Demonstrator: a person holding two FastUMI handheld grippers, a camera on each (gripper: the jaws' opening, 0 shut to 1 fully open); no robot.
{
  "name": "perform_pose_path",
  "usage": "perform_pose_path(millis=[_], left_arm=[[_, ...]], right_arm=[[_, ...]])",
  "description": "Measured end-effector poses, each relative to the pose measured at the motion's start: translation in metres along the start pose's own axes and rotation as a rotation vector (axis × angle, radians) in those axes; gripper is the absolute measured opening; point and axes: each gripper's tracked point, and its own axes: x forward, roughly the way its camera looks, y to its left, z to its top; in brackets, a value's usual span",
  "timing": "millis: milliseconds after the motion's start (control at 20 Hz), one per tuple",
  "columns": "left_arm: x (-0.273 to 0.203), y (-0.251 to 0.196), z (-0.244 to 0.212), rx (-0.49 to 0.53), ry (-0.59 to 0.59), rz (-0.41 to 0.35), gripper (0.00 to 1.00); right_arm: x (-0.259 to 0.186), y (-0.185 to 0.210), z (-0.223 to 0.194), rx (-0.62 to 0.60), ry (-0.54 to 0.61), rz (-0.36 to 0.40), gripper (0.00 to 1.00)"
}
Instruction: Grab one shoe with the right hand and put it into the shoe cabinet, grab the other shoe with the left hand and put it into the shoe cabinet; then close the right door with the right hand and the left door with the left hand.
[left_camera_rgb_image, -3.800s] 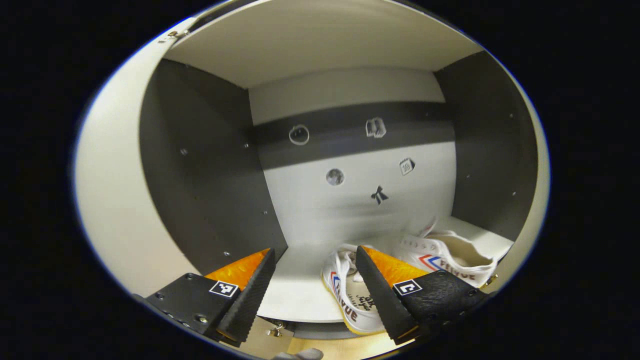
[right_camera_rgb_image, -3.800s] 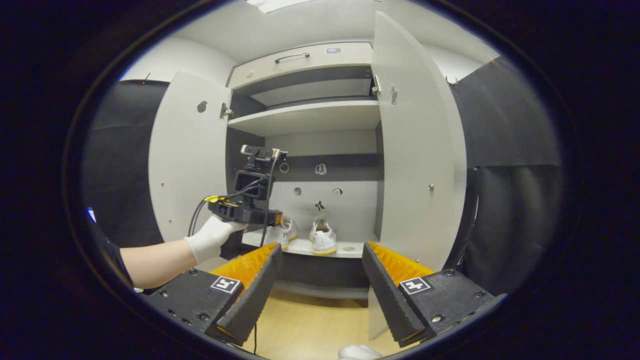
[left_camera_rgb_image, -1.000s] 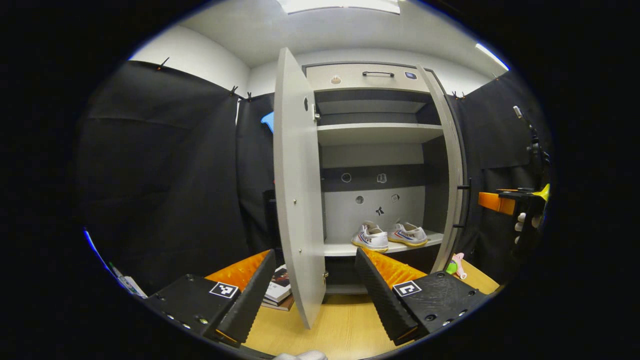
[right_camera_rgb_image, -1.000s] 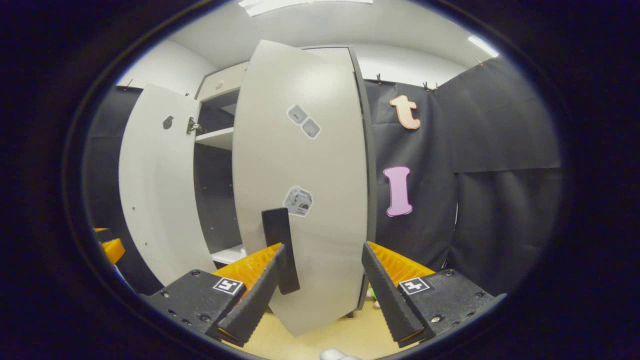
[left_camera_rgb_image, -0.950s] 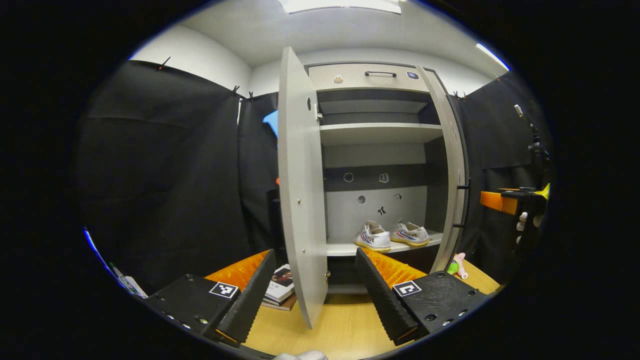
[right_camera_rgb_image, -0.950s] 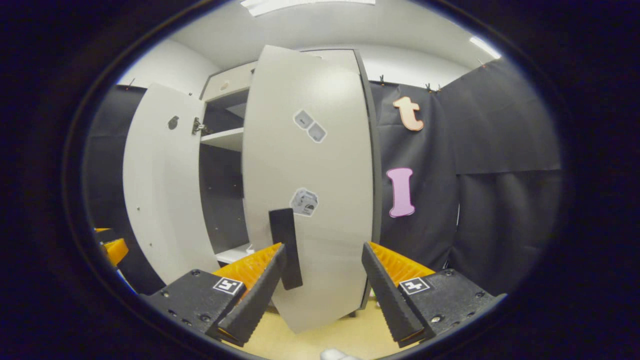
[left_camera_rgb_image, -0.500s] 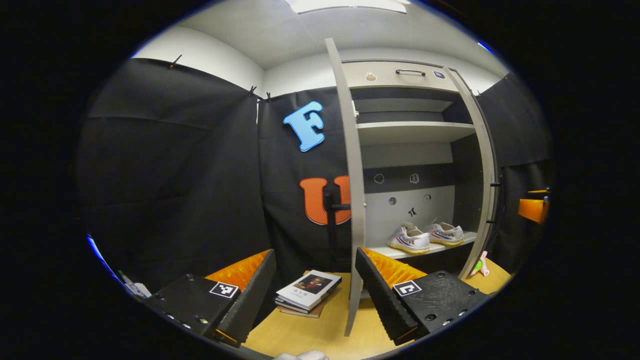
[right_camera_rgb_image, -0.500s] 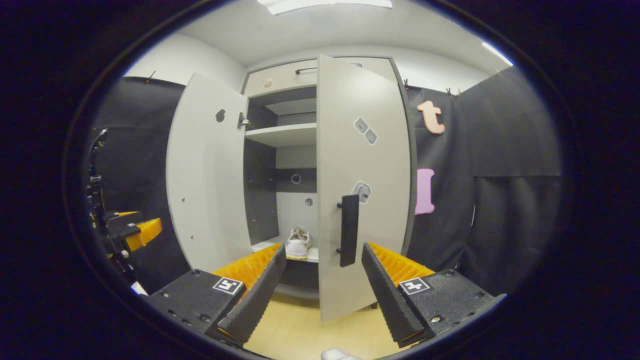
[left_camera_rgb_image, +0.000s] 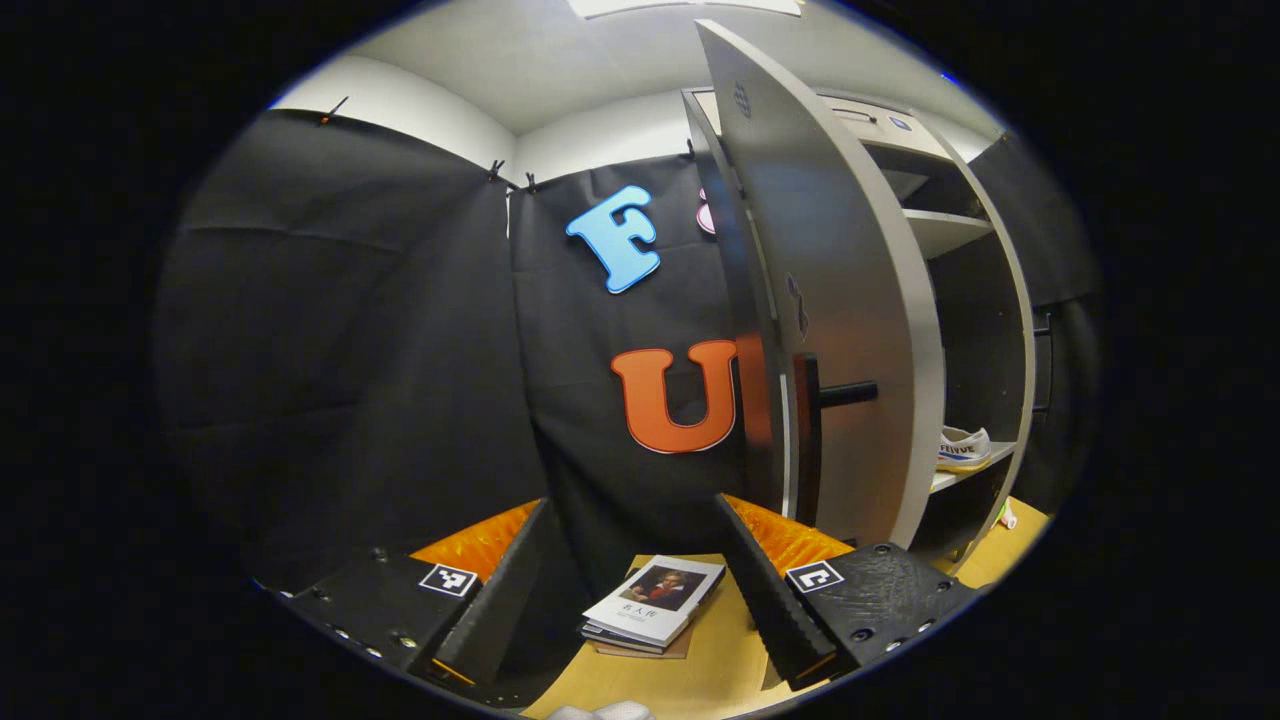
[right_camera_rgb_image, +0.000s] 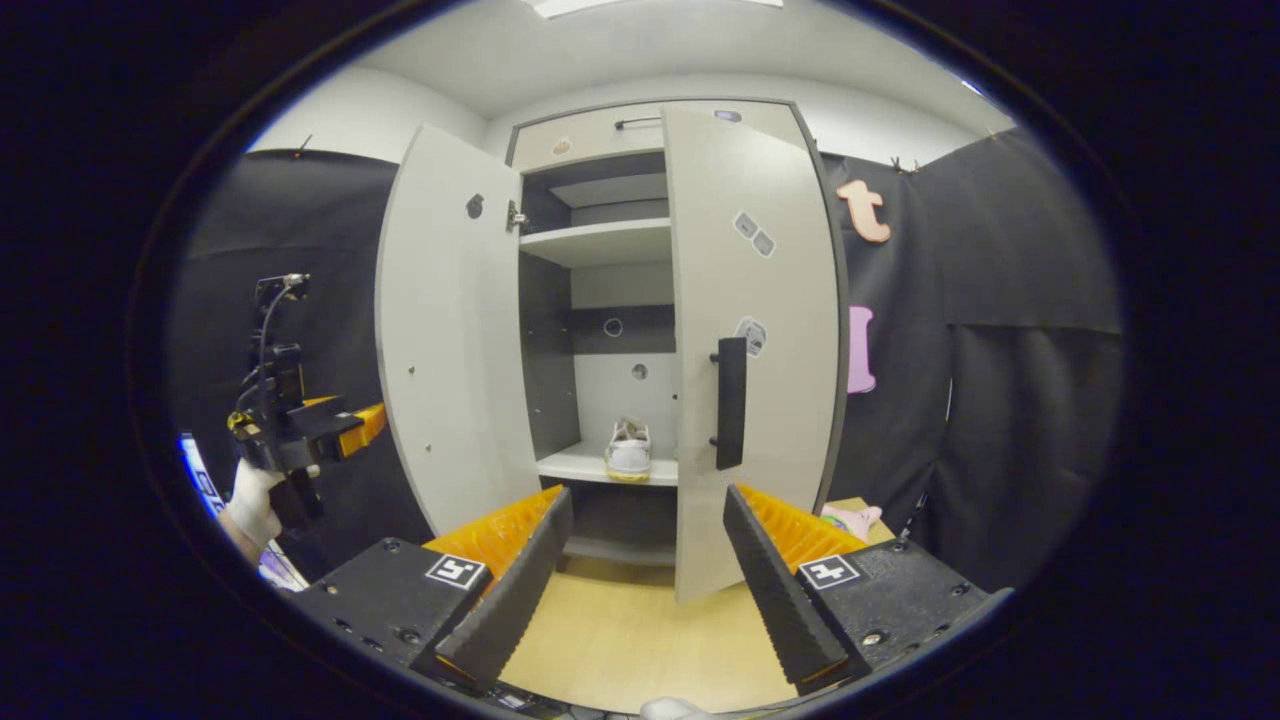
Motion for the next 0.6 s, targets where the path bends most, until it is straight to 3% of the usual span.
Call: perform_pose_path(millis=[450,550,600], left_arm=[[0.006,-0.024,0.007,-0.027,-0.025,-0.094,0.90],[0.003,-0.026,0.010,-0.016,-0.034,-0.083,0.82],[0.002,-0.029,0.011,-0.016,-0.037,-0.080,0.65]], right_arm=[[-0.008,0.003,0.002,0.002,-0.012,-0.004,0.99],[-0.008,0.005,0.001,0.000,-0.009,0.007,0.99],[-0.007,0.007,0.000,0.001,-0.007,0.014,0.99]])
